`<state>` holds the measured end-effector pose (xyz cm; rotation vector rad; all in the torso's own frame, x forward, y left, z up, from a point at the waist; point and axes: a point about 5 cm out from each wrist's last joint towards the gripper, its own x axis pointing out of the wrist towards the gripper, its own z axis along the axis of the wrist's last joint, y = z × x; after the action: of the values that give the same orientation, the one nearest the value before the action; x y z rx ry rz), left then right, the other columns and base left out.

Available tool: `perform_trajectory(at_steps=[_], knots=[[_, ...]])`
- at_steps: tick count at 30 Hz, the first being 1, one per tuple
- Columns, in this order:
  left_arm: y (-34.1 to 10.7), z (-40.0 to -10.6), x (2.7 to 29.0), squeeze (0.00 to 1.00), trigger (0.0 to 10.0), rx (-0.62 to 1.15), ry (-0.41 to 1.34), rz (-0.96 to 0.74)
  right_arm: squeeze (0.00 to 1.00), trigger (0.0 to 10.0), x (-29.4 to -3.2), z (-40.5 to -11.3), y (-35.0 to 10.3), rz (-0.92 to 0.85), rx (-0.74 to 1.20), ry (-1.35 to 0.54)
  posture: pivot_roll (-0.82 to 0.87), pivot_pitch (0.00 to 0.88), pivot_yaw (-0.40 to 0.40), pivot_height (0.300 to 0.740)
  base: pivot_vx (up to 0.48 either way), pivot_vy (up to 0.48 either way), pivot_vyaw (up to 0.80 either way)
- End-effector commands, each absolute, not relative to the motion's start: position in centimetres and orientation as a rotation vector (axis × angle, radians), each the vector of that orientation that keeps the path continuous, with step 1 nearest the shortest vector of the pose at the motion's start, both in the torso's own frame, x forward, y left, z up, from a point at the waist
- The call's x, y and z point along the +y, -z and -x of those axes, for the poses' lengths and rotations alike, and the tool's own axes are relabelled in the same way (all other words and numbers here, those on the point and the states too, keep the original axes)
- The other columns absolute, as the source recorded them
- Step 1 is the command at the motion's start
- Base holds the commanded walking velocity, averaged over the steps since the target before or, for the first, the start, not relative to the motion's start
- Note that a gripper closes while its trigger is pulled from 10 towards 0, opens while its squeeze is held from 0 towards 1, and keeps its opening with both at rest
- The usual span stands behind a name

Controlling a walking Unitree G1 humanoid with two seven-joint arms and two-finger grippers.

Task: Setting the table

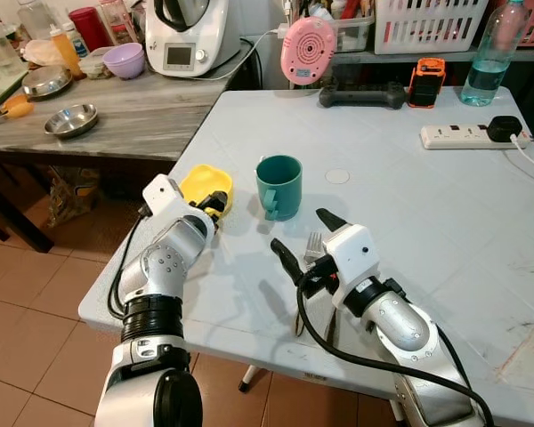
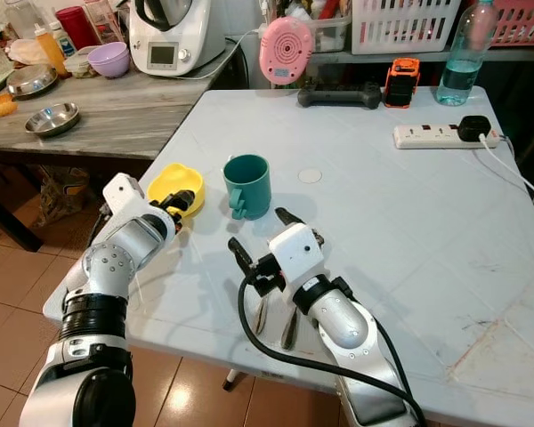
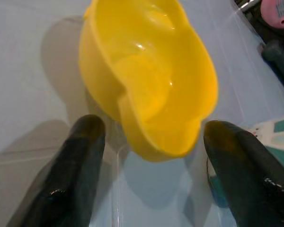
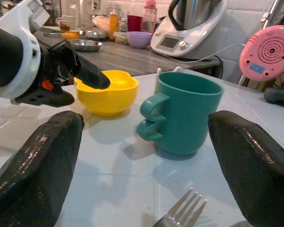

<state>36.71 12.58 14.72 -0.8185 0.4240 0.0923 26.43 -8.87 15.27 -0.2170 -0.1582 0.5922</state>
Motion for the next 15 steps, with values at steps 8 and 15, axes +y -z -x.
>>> perform_trajectory(at_steps=[8, 15], knots=[[-15.06, -37.22, 13.69, 0.00, 0.0, 0.401, -0.142, 0.864, 0.00, 10.0, -8.13, -26.26, -15.34, 0.220, -0.170, -0.627, -0.25, 0.056, 0.157, 0.740, 0.000, 0.000, 0.00], [-14.67, -37.16, 13.57, 0.00, 0.0, 0.415, -0.141, 0.857, 0.00, 10.0, -8.10, -26.30, -15.24, 0.222, -0.165, -0.632, -0.25, 0.055, 0.154, 0.740, 0.000, 0.000, 0.00]])
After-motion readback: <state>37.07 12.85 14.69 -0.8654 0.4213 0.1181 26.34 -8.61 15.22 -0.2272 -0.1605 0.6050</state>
